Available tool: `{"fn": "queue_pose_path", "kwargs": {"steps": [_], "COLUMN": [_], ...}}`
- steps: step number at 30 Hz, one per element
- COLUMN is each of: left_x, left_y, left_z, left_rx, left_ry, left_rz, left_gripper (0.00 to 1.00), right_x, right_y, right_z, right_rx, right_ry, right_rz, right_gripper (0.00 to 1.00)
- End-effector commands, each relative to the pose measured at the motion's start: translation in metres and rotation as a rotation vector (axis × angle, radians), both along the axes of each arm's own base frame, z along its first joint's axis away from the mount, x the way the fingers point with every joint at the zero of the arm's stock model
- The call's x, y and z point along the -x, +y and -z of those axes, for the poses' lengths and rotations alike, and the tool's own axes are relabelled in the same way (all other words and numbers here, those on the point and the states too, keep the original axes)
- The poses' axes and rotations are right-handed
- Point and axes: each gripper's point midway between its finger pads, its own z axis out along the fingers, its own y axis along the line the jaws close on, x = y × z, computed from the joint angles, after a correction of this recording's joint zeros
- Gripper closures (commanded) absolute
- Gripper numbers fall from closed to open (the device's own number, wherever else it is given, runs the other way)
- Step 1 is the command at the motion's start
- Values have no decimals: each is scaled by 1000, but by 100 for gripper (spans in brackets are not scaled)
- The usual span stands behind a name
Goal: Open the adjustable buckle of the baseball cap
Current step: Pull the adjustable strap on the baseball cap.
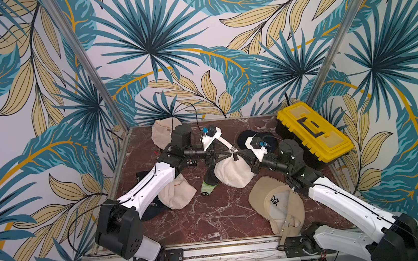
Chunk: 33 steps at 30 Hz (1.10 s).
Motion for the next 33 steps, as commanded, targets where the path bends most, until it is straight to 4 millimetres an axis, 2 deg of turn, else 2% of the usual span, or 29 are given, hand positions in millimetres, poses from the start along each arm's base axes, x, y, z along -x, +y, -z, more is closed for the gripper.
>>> {"fn": "queue_pose_path", "kwargs": {"steps": [1,4,9,22,27,33], "left_x": [-13,-16,-1,1,-7,-11], "left_y": [9,7,-5,-15,-12,-20], "left_z": [2,10,1,-18,-16,-8], "left_rx": [-21,-39,-26,8,-1,-6], "left_ry": [20,12,-31,-18,7,65], "left_rz": [-121,-137,-73,-37,-101,-95], "left_gripper": [69,70,57,57,56,54], "right_x": [-11,-11,-12,-15,-16,-16], "right_y": [-8,-8,-6,0,-2,1], "right_z": [-17,-21,-20,-17,-17,-19], "right_rx": [-84,-115,-128,-145,-144,-158], "right_ry": [-12,-5,14,42,36,36], "right_rz": [75,79,74,52,63,48], "right_gripper": [100,100,100,100,100,100]}}
